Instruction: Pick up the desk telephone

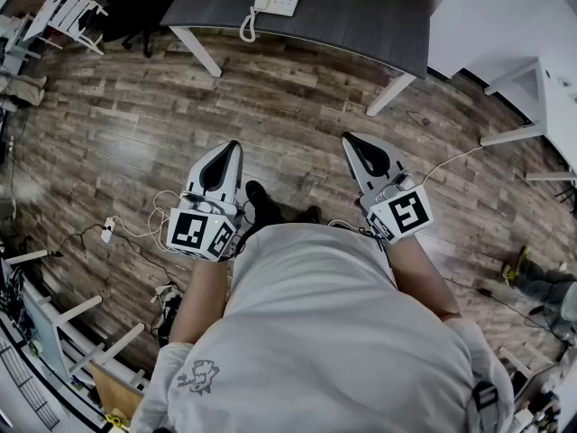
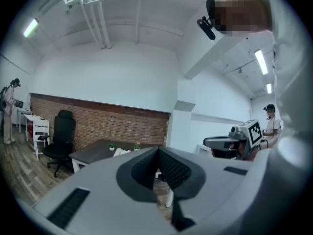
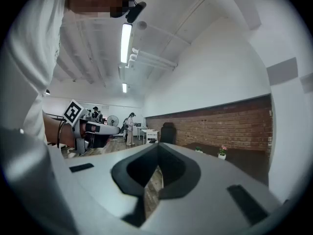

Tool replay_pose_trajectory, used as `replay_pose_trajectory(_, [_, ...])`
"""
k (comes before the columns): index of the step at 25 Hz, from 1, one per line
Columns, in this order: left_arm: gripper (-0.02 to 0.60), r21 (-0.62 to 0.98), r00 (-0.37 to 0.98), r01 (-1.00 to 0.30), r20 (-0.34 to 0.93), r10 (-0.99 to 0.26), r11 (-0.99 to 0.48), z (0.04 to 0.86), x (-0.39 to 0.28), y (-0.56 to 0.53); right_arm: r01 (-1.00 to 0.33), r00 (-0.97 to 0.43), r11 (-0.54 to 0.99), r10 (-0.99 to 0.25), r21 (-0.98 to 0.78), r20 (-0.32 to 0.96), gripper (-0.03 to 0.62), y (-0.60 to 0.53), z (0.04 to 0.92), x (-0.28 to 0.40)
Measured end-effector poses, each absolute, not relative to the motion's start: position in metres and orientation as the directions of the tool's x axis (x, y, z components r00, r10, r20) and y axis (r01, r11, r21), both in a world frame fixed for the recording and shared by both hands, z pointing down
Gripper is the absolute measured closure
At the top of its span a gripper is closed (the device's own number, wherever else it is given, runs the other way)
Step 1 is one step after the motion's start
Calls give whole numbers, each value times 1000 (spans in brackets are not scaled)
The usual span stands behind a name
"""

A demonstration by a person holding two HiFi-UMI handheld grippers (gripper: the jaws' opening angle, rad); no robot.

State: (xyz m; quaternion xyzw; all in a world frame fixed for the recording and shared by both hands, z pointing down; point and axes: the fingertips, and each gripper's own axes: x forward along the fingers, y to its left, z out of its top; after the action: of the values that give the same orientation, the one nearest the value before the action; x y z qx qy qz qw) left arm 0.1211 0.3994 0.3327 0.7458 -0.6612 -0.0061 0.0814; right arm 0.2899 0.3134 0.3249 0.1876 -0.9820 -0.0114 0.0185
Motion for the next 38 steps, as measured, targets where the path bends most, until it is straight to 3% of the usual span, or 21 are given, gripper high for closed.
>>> replay_pose_trajectory(15, [571, 134, 138, -983, 99, -985, -124, 335, 112, 392, -373, -927, 927, -374, 32, 41, 589, 306, 328, 278])
replay_pose_trajectory(26, [571, 154, 202, -970, 81, -976, -188, 338, 70, 359, -372, -927, 928, -372, 13, 42, 588, 286, 329, 230])
replay_pose_trajectory(34, [346, 187, 299, -943, 111, -948, -275, 350, 9, 326, -370, -927, 929, -369, -5, 64, 437, 261, 337, 156])
replay_pose_trajectory(38, [291, 191, 351, -926, 112, -930, -326, 347, -19, 317, -380, -922, 925, -379, 1, 77, 416, 256, 332, 121])
